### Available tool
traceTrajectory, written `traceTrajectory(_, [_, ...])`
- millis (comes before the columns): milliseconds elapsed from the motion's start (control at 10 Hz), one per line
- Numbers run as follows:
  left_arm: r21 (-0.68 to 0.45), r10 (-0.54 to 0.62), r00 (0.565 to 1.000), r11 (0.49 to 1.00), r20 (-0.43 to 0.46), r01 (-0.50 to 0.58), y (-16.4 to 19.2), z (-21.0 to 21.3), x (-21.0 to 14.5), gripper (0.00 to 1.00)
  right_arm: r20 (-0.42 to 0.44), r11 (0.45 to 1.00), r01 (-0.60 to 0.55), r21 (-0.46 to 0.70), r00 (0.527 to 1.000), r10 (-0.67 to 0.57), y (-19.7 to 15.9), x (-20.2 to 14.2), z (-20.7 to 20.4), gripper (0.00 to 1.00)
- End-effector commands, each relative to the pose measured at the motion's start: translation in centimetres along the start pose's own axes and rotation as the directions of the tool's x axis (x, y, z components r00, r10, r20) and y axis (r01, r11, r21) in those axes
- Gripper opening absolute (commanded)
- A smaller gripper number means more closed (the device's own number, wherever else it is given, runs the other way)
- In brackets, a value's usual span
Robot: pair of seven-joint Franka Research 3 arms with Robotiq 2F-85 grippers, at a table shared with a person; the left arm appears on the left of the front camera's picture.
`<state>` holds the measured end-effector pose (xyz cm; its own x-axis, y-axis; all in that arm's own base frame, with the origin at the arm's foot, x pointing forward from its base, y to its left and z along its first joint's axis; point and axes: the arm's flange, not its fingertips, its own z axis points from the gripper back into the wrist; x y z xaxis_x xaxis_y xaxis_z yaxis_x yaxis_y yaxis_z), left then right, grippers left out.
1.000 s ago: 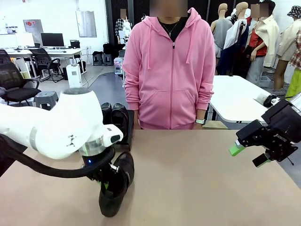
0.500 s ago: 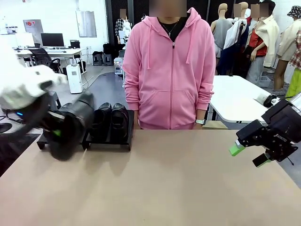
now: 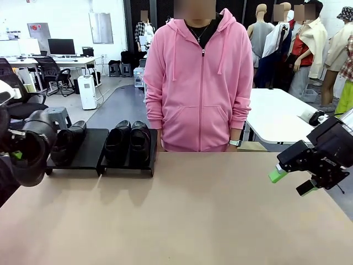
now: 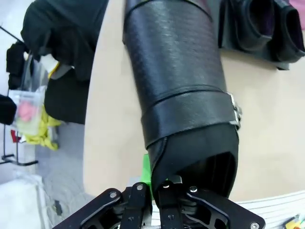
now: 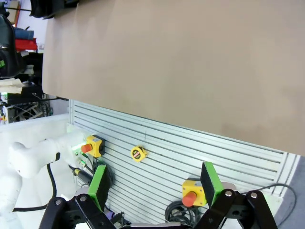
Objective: Organize the shoes by placing them on the stand.
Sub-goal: Place the Shoe from the middle of the table onto the Shoes Stand.
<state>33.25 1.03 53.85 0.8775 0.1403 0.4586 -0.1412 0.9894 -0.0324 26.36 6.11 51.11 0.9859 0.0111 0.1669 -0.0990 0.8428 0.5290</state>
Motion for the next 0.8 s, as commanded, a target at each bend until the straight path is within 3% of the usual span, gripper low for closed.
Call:
traceTrajectory(0, [-0.011, -0.045, 0.998, 0.999, 0.037, 0.045, -1.8, 1.4, -0.3, 0.0, 0.011, 0.999, -0.025, 0.027, 1.0, 0.024, -0.1, 0.4, 0.1, 1.0])
traceTrajectory(300, [-0.006, -0.052, 0.998, 0.999, 0.02, 0.052, -2.1, 0.8, -0.4, 0.0, 0.011, 0.999, -0.025, 0.027, 1.0, 0.024, -0.1, 0.4, 0.1, 1.0])
traceTrajectory(400, [-0.038, -0.096, 0.995, 0.995, 0.006, 0.096, -2.2, -0.2, 1.6, 0.0, 0.011, 0.999, -0.025, 0.027, 1.0, 0.024, -0.1, 0.4, 0.1, 1.0])
traceTrajectory(500, [-0.085, -0.162, 0.986, 0.983, 0.048, 0.166, -2.7, -1.6, 4.3, 0.0, 0.011, 0.999, -0.025, 0.027, 1.0, 0.024, -0.1, 0.4, 0.1, 1.0])
traceTrajectory(700, [-0.151, -0.202, 0.978, 0.967, 0.046, 0.206, -3.9, -4.9, 9.7, 0.0, 0.011, 0.999, -0.025, 0.027, 1.0, 0.024, -0.1, 0.4, 0.1, 1.0])
